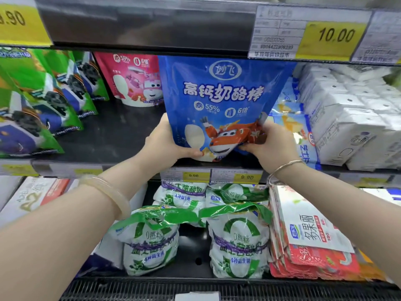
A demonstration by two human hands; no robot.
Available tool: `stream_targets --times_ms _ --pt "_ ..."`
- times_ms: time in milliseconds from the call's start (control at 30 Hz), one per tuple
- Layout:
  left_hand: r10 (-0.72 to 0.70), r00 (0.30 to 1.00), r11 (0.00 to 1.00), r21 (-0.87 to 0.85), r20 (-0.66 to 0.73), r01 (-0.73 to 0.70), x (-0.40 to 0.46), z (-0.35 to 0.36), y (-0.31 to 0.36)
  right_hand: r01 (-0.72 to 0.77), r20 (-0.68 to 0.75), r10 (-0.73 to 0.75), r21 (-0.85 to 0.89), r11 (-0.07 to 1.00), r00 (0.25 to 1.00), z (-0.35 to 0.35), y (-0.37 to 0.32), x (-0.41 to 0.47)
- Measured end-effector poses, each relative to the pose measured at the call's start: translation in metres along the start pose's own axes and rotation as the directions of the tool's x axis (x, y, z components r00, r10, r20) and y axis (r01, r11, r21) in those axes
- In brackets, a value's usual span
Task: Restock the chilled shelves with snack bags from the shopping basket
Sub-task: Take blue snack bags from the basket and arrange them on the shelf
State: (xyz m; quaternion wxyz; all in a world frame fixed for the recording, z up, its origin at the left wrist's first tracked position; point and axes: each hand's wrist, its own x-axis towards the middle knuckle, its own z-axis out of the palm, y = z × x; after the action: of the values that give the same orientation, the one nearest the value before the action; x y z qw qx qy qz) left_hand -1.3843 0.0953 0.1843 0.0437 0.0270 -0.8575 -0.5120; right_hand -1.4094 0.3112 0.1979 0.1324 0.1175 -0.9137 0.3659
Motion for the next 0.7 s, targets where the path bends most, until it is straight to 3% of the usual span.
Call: stream_targets --times_ms 200,300,500,567,700 --pt "-0.036 0.997 0.992 0.116 -0.075 0.044 -0.012 -0.010 -0.008 -0.038 0.009 0.039 -0.122 0.992 0.999 0.001 0.000 -0.006" --pt "-0.025 0.995 0.997 0.074 -0.093 0.032 -0.019 -0.020 -0.008 -0.098 -0.001 0.098 0.002 0.995 0.995 -0.006 -0.007 -0.009" --pt "0.103 0.956 0.994 0.053 -0.275 -0.092 -0.072 -0.049 -0.020 -0.091 -0.237 0.112 0.095 0.991 0.965 -0.031 -0.014 -0.049" --pt "0.119 0.956 0.993 0.024 -0.267 -0.116 -0.100 -0.056 -0.029 -0.107 -0.258 0.129 0.097 0.989 0.958 -0.030 -0.015 -0.079" --pt "0.047 0.991 0.998 -0.030 -0.124 -0.051 -0.161 -0.059 -0.056 -0.216 -0.237 0.234 0.099 0.971 0.943 -0.007 -0.021 -0.157"
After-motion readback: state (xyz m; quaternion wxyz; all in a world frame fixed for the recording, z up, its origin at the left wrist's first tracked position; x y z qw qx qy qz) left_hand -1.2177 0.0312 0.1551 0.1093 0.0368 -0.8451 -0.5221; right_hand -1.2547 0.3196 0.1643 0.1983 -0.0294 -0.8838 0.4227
